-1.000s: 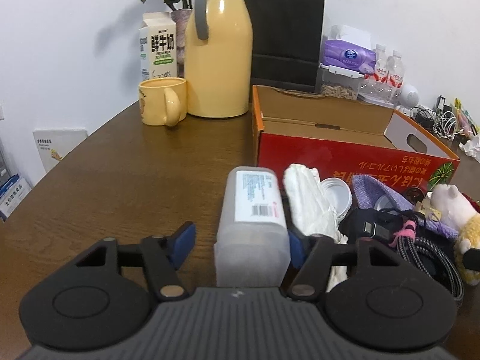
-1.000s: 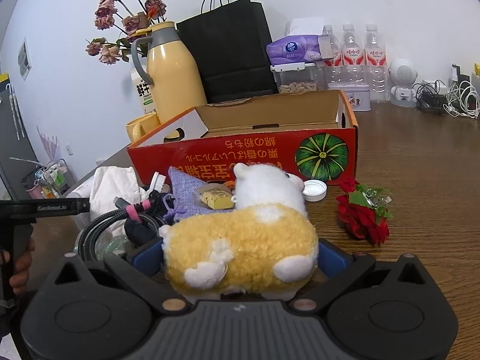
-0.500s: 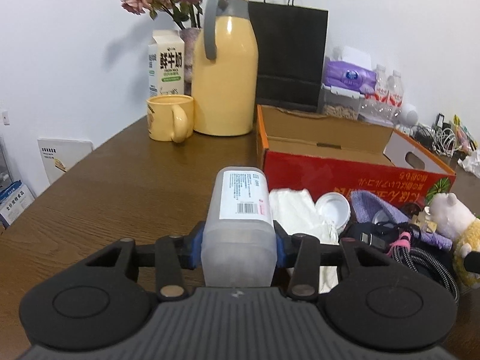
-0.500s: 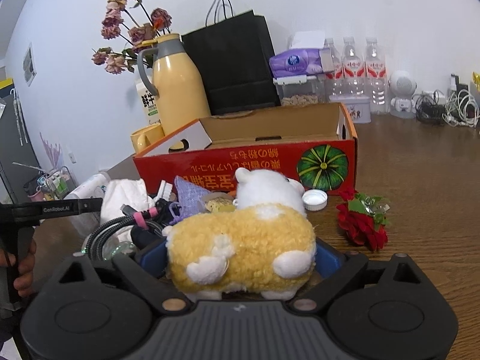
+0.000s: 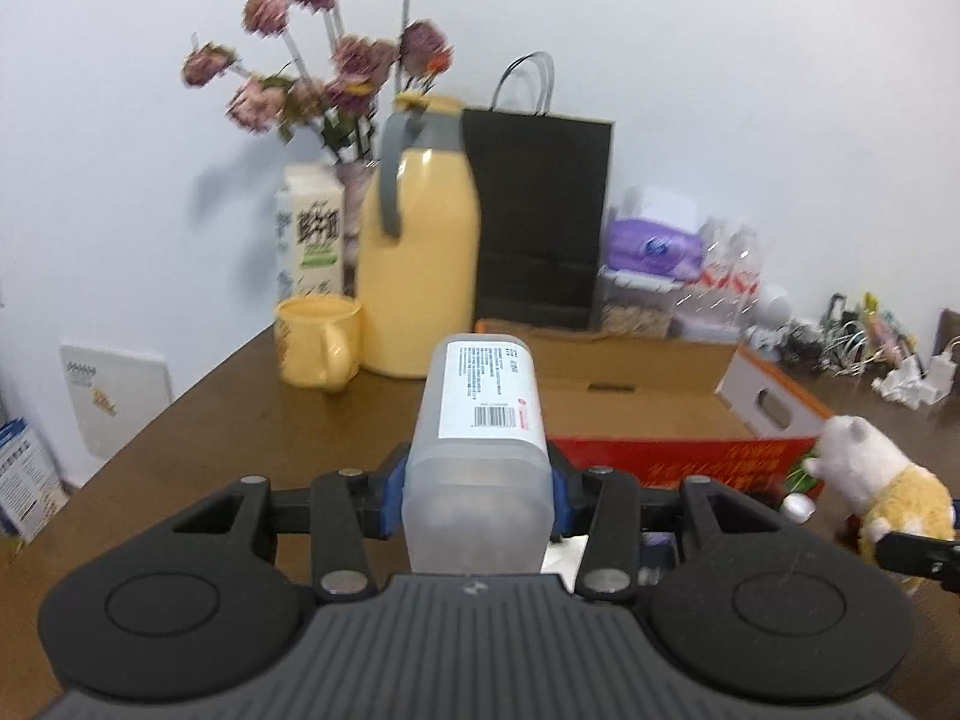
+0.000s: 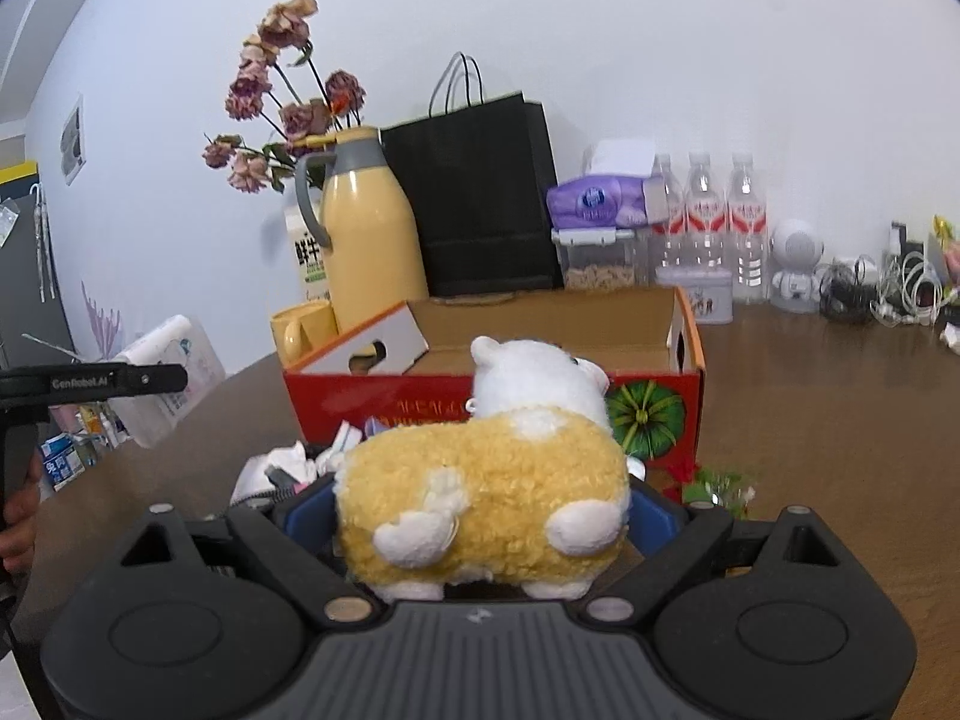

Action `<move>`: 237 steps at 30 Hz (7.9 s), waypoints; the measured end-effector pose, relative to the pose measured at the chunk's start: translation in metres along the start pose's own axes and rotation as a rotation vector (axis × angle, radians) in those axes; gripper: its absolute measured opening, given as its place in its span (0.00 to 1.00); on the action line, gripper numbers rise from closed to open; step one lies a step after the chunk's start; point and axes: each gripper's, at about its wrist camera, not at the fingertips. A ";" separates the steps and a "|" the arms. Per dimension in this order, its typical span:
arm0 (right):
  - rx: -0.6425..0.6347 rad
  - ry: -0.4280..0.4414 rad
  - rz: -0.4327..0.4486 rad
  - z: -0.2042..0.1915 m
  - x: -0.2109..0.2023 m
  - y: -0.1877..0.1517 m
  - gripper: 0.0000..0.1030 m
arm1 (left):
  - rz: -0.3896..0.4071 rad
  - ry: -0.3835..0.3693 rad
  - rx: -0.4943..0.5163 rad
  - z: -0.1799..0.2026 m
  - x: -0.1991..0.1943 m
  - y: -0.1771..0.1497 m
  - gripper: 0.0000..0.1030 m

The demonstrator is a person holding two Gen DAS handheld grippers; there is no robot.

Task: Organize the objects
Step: 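Lower the swab container and sheep plush into the box, open both grippers, then grasp the red rose with the right gripper, then grasp the braided black cable with the left gripper while the right holds the rose, then lower the cable and rose into the box and open both grippers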

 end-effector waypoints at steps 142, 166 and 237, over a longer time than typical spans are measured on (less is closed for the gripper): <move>-0.008 -0.267 -0.274 0.079 0.077 -0.003 0.43 | -0.152 0.035 -0.019 0.018 0.026 -0.014 1.00; -0.058 -0.239 -0.123 0.055 0.042 -0.001 0.39 | -0.187 0.009 -0.027 0.026 0.022 -0.020 1.00; -0.192 -0.075 0.013 0.001 0.039 0.052 0.39 | -0.042 -0.256 0.105 0.114 0.038 0.027 0.86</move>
Point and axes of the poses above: each gripper's, at about its wrist camera, not at the fingertips, and x roughly the way its jaws point, z to its right, y to its top, and after that the axes turned 6 degrees about z, right-handed
